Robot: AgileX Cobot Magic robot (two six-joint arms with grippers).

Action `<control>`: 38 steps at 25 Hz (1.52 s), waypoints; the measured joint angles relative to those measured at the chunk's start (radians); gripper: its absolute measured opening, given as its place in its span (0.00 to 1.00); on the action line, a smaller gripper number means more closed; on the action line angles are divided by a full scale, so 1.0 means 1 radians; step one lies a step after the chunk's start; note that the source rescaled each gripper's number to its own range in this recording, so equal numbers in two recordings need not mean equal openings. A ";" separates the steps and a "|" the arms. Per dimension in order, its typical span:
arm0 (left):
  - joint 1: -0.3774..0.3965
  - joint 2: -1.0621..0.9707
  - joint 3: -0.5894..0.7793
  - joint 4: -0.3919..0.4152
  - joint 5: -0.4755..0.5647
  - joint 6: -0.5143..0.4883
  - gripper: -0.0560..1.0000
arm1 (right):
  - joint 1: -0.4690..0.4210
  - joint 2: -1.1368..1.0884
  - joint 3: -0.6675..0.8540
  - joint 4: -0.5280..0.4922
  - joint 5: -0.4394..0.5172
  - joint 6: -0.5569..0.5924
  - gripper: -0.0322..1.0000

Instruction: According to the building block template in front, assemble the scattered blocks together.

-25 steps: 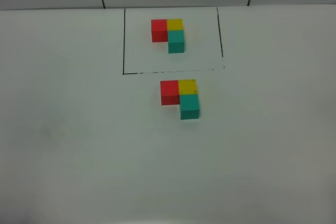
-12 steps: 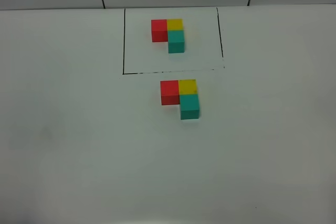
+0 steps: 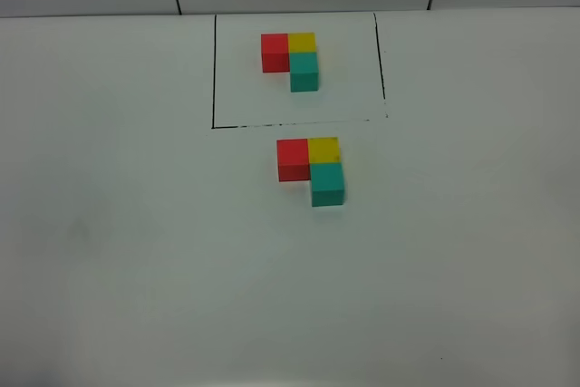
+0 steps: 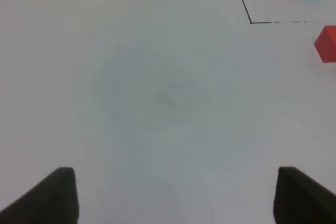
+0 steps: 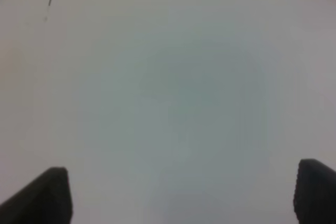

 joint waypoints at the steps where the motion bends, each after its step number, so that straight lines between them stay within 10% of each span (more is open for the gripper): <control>1: 0.000 0.000 0.000 0.000 0.000 0.000 0.94 | -0.020 0.000 0.000 0.000 0.000 0.000 0.76; 38: 0.000 0.000 0.000 0.000 0.000 0.000 0.94 | -0.062 0.000 0.000 0.064 -0.003 -0.102 0.75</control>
